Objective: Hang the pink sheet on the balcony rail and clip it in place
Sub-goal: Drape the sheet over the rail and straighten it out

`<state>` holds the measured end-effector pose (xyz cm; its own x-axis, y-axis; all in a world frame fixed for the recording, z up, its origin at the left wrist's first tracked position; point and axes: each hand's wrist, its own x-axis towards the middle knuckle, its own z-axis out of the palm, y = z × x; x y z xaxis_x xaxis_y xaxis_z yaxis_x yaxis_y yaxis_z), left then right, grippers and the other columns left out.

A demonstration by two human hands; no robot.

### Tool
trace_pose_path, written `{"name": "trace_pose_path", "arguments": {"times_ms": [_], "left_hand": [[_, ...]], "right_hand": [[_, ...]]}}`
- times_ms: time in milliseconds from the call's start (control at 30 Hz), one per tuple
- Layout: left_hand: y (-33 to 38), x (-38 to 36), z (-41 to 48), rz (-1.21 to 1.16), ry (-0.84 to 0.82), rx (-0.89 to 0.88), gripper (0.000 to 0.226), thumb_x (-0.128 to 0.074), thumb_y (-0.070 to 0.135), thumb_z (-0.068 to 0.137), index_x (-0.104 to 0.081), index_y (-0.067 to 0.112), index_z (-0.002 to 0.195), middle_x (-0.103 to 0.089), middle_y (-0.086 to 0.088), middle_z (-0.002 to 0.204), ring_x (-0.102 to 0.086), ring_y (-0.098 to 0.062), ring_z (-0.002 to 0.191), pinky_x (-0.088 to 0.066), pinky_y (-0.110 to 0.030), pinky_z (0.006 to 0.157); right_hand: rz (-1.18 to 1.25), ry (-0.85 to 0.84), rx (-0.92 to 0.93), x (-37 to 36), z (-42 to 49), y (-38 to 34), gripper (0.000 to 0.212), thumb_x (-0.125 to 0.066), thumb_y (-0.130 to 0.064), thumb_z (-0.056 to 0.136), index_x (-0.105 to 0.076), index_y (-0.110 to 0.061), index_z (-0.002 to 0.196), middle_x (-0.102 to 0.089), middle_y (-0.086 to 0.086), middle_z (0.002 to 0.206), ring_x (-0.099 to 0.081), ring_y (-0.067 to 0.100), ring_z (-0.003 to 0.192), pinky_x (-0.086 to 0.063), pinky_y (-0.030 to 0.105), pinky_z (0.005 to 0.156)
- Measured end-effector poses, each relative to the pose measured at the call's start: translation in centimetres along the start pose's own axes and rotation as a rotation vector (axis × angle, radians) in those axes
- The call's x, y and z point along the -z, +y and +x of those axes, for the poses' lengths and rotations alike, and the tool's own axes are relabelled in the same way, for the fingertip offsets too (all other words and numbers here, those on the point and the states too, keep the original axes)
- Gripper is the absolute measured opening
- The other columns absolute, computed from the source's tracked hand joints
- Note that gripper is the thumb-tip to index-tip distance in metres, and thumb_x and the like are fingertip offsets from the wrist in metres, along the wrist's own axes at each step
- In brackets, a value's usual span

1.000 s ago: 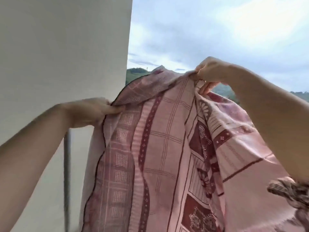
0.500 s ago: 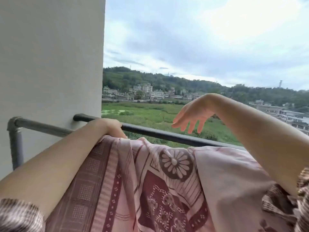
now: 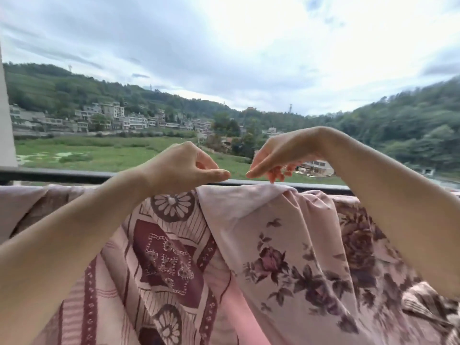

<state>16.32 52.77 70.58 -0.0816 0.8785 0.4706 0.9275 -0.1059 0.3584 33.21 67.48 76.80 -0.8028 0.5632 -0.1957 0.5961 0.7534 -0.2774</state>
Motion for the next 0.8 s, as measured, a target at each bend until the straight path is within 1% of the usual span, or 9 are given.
{"name": "trace_pose_path", "arguments": {"times_ms": [67, 133, 200, 267, 333, 433, 533, 667, 800], "left_hand": [[1.8, -1.5, 0.3, 0.064, -0.043, -0.047, 0.063, -0.055, 0.068, 0.07, -0.07, 0.022, 0.11, -0.057, 0.024, 0.074, -0.053, 0.008, 0.064, -0.038, -0.007, 0.054], [2.7, -2.9, 0.9, 0.198, -0.091, -0.064, 0.07, -0.056, 0.073, 0.069, -0.066, 0.024, 0.118, -0.054, 0.023, 0.078, -0.051, 0.005, 0.068, -0.038, -0.01, 0.059], [2.9, -4.0, 1.5, 0.292, -0.101, -0.068, 0.062, -0.058, 0.076, 0.069, -0.071, 0.03, 0.11, -0.066, 0.018, 0.09, -0.057, -0.002, 0.079, -0.049, -0.023, 0.068], [3.5, -4.3, 2.0, 0.279, -0.115, -0.074, 0.045, -0.058, 0.071, 0.074, -0.077, 0.034, 0.088, -0.069, 0.017, 0.067, -0.057, 0.0, 0.06, -0.052, -0.029, 0.06], [4.2, -4.1, 2.5, 0.245, -0.152, -0.086, 0.031, -0.06, 0.058, 0.082, -0.078, 0.033, 0.077, -0.058, 0.021, 0.043, -0.049, 0.002, 0.042, -0.041, -0.022, 0.048], [4.9, -3.0, 3.3, 0.141, -0.131, -0.055, 0.019, -0.066, 0.036, 0.087, -0.08, 0.026, 0.079, -0.059, 0.022, 0.044, -0.049, 0.003, 0.038, -0.037, -0.012, 0.047], [5.0, -1.5, 4.5, -0.098, 0.0, 0.061, 0.02, -0.068, 0.022, 0.087, -0.078, 0.015, 0.071, -0.057, 0.004, 0.04, -0.044, -0.004, 0.031, -0.039, -0.012, 0.039], [5.3, -0.2, 7.7, -0.263, 0.232, 0.103, 0.023, -0.064, 0.011, 0.088, -0.074, 0.002, 0.069, -0.07, -0.01, 0.057, -0.063, -0.016, 0.043, -0.051, -0.02, 0.045], [4.6, 0.6, 13.1, 0.015, 0.741, 0.124, 0.029, -0.063, 0.015, 0.084, -0.071, -0.003, 0.063, -0.065, -0.012, 0.053, -0.062, -0.021, 0.048, -0.055, -0.03, 0.051]], "right_hand": [[0.001, -0.052, -0.097, -0.1, -2.6, 2.5, 0.056, -0.068, -0.049, 0.077, -0.064, -0.01, 0.118, -0.061, 0.002, 0.081, -0.052, 0.01, 0.066, -0.043, 0.021, 0.06], [-0.104, -0.075, -0.219, -0.6, -4.6, 5.2, 0.061, -0.072, -0.05, 0.075, -0.062, -0.011, 0.12, -0.061, 0.0, 0.079, -0.052, 0.01, 0.063, -0.044, 0.02, 0.056], [-0.23, 0.005, -0.295, -1.7, -5.6, 7.7, 0.042, -0.075, -0.049, 0.074, -0.068, -0.02, 0.104, -0.061, -0.004, 0.074, -0.054, 0.01, 0.06, -0.045, 0.021, 0.053], [-0.153, 0.144, -0.264, -2.9, -6.2, 9.6, 0.015, -0.077, -0.042, 0.075, -0.072, -0.029, 0.081, -0.066, -0.003, 0.069, -0.057, 0.011, 0.059, -0.045, 0.02, 0.052], [-0.009, 0.231, -0.198, -3.4, -6.7, 10.9, 0.01, -0.078, -0.032, 0.078, -0.078, -0.025, 0.085, -0.073, 0.004, 0.073, -0.061, 0.01, 0.058, -0.049, 0.019, 0.055], [0.181, 0.308, -0.142, -1.8, -7.7, 11.9, 0.009, -0.07, -0.011, 0.085, -0.077, -0.008, 0.091, -0.071, 0.014, 0.067, -0.062, 0.015, 0.046, -0.054, 0.025, 0.05], [0.303, 0.395, -0.1, 0.5, -8.5, 12.2, 0.015, -0.058, -0.005, 0.093, -0.068, 0.005, 0.09, -0.069, 0.016, 0.066, -0.067, 0.022, 0.049, -0.052, 0.027, 0.045], [0.425, 0.631, 0.019, 3.5, -7.6, 11.8, 0.018, -0.046, 0.0, 0.097, -0.064, 0.005, 0.095, -0.073, 0.017, 0.078, -0.072, 0.03, 0.069, -0.06, 0.035, 0.06], [0.085, 1.082, 0.044, 5.4, -3.4, 12.8, 0.024, -0.044, 0.002, 0.088, -0.067, 0.001, 0.089, -0.07, 0.014, 0.081, -0.069, 0.029, 0.077, -0.059, 0.039, 0.07]]}}
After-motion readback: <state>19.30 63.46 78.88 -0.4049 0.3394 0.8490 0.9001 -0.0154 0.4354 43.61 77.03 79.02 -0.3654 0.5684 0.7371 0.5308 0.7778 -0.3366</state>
